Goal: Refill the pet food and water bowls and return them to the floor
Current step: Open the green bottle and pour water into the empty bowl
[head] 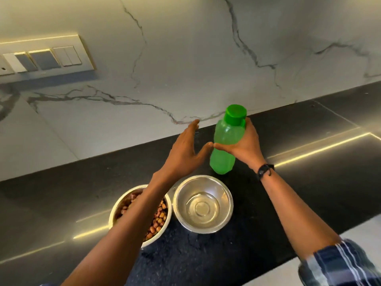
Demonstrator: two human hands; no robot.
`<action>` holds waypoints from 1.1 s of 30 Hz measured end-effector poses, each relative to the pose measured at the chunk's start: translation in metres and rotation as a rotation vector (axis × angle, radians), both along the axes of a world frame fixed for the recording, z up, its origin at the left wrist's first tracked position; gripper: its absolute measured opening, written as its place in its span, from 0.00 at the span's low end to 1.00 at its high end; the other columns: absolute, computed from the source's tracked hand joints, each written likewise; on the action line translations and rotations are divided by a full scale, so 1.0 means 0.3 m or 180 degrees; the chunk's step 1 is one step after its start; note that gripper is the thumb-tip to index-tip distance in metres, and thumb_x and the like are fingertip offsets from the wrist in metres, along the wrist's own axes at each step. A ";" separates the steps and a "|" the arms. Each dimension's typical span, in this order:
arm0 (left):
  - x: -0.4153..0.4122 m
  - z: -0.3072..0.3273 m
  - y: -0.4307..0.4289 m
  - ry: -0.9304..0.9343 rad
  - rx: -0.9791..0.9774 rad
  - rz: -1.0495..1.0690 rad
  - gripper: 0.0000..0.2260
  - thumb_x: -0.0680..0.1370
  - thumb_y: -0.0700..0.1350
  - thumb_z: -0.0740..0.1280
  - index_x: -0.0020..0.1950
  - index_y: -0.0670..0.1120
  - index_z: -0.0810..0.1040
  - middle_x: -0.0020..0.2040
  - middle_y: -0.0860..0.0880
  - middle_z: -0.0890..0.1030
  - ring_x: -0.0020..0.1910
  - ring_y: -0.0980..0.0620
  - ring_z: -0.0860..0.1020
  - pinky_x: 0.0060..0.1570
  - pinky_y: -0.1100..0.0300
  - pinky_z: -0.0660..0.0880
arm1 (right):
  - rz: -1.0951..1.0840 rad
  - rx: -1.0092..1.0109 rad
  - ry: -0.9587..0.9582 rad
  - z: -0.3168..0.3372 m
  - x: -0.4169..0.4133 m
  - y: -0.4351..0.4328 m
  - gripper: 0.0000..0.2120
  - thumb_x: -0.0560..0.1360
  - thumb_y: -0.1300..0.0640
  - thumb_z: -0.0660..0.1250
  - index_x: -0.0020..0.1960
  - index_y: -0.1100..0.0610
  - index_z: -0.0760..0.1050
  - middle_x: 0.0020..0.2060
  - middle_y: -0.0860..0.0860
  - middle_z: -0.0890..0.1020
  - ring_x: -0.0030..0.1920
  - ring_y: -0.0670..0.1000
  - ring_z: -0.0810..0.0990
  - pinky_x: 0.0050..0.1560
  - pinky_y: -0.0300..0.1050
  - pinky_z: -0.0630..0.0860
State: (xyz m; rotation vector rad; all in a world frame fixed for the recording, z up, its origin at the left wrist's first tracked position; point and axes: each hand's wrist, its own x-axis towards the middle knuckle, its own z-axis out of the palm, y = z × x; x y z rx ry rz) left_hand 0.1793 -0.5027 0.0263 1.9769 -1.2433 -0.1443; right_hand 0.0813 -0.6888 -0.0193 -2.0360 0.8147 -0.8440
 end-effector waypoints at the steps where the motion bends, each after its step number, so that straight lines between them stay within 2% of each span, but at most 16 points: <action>1: -0.028 0.004 -0.014 0.0022 -0.0014 -0.0101 0.35 0.77 0.55 0.68 0.79 0.45 0.56 0.76 0.45 0.67 0.74 0.48 0.66 0.71 0.49 0.66 | -0.0059 -0.0029 0.0062 0.006 -0.056 0.007 0.51 0.49 0.39 0.83 0.66 0.53 0.68 0.60 0.52 0.77 0.62 0.53 0.76 0.62 0.55 0.75; 4: -0.109 0.010 -0.068 -0.0017 -0.0088 -0.0395 0.35 0.77 0.53 0.69 0.78 0.42 0.57 0.75 0.43 0.68 0.74 0.46 0.66 0.71 0.47 0.66 | -0.0170 -0.0113 0.0241 0.002 -0.199 0.023 0.51 0.47 0.38 0.82 0.66 0.50 0.67 0.58 0.52 0.76 0.60 0.53 0.76 0.60 0.53 0.76; 8: -0.203 0.020 -0.142 0.0019 -0.0107 -0.0759 0.39 0.75 0.53 0.72 0.78 0.41 0.57 0.75 0.42 0.67 0.74 0.46 0.66 0.71 0.51 0.65 | -0.0047 0.0146 0.0217 -0.021 -0.332 0.035 0.50 0.47 0.38 0.82 0.65 0.49 0.69 0.58 0.49 0.79 0.59 0.51 0.78 0.60 0.56 0.77; 11: -0.240 0.045 -0.206 0.0033 -0.0044 -0.0996 0.43 0.73 0.55 0.74 0.79 0.41 0.54 0.77 0.42 0.64 0.75 0.46 0.64 0.73 0.49 0.64 | 0.0285 0.0467 0.0012 -0.037 -0.385 0.048 0.46 0.49 0.44 0.85 0.63 0.49 0.71 0.56 0.48 0.82 0.57 0.49 0.81 0.58 0.58 0.78; 15: -0.261 0.082 -0.298 -0.0053 0.0195 -0.1387 0.48 0.71 0.53 0.76 0.79 0.41 0.51 0.77 0.41 0.62 0.75 0.45 0.62 0.73 0.48 0.63 | 0.0632 0.0606 0.0045 -0.056 -0.391 0.058 0.44 0.54 0.52 0.87 0.65 0.55 0.72 0.57 0.53 0.81 0.58 0.51 0.82 0.57 0.59 0.79; 17: -0.264 0.091 -0.332 0.0000 0.0283 -0.1629 0.45 0.71 0.48 0.76 0.79 0.42 0.53 0.75 0.41 0.65 0.73 0.46 0.67 0.72 0.47 0.65 | 0.0724 0.0635 0.0007 -0.051 -0.379 0.056 0.43 0.54 0.53 0.86 0.65 0.55 0.71 0.59 0.56 0.79 0.58 0.52 0.81 0.57 0.60 0.79; 20: -0.266 0.082 -0.349 0.0273 0.0323 -0.1804 0.35 0.72 0.46 0.76 0.75 0.44 0.64 0.67 0.43 0.76 0.63 0.46 0.77 0.64 0.45 0.73 | 0.0732 0.0662 -0.0149 -0.057 -0.378 0.054 0.43 0.56 0.53 0.85 0.66 0.54 0.70 0.61 0.56 0.78 0.60 0.53 0.80 0.58 0.60 0.79; 23: -0.309 0.044 -0.343 -0.0137 -0.0039 -0.1132 0.22 0.74 0.51 0.74 0.66 0.47 0.77 0.57 0.48 0.82 0.57 0.50 0.80 0.59 0.47 0.76 | 0.0606 0.0714 -0.0309 -0.089 -0.378 0.075 0.46 0.56 0.54 0.85 0.69 0.57 0.67 0.61 0.53 0.79 0.61 0.52 0.80 0.60 0.59 0.78; 25: -0.344 0.033 -0.334 -0.0262 -0.0225 -0.0726 0.21 0.75 0.56 0.71 0.64 0.47 0.78 0.57 0.49 0.82 0.56 0.50 0.80 0.57 0.48 0.76 | 0.0495 0.0721 -0.0423 -0.107 -0.372 0.090 0.47 0.56 0.55 0.84 0.70 0.56 0.66 0.61 0.52 0.79 0.62 0.51 0.79 0.61 0.58 0.77; 27: -0.348 0.046 -0.321 0.0128 -0.0104 -0.0823 0.25 0.74 0.62 0.68 0.65 0.48 0.76 0.59 0.50 0.81 0.57 0.51 0.79 0.58 0.48 0.77 | 0.0449 0.0689 -0.0476 -0.116 -0.372 0.095 0.48 0.57 0.56 0.84 0.71 0.55 0.64 0.63 0.52 0.78 0.64 0.52 0.78 0.62 0.58 0.76; 29: -0.318 0.060 -0.296 0.0493 -0.0126 -0.0716 0.26 0.73 0.66 0.66 0.62 0.50 0.78 0.54 0.53 0.83 0.53 0.54 0.81 0.55 0.51 0.79 | 0.0420 0.0735 -0.0511 -0.122 -0.375 0.097 0.49 0.57 0.54 0.85 0.72 0.54 0.63 0.64 0.52 0.77 0.64 0.52 0.77 0.63 0.58 0.76; 31: -0.274 0.057 -0.261 0.0536 -0.0501 -0.0100 0.19 0.74 0.66 0.65 0.48 0.52 0.81 0.41 0.56 0.83 0.40 0.59 0.81 0.44 0.56 0.80 | 0.0310 0.0688 -0.0528 -0.125 -0.375 0.105 0.48 0.55 0.50 0.85 0.69 0.54 0.65 0.61 0.52 0.78 0.62 0.51 0.78 0.61 0.59 0.77; 32: -0.259 0.058 -0.242 0.0444 -0.0708 0.0261 0.17 0.75 0.65 0.65 0.40 0.52 0.79 0.33 0.56 0.81 0.33 0.60 0.78 0.38 0.59 0.76 | 0.0271 0.0652 -0.0531 -0.125 -0.374 0.109 0.48 0.54 0.49 0.85 0.68 0.54 0.66 0.60 0.51 0.78 0.61 0.50 0.79 0.61 0.58 0.77; 33: -0.250 0.057 -0.229 0.0405 -0.0820 0.0450 0.17 0.75 0.64 0.65 0.36 0.52 0.76 0.29 0.56 0.78 0.29 0.60 0.75 0.35 0.60 0.73 | 0.0251 0.0630 -0.0523 -0.127 -0.373 0.112 0.47 0.54 0.48 0.85 0.67 0.53 0.66 0.59 0.50 0.79 0.60 0.49 0.79 0.60 0.57 0.78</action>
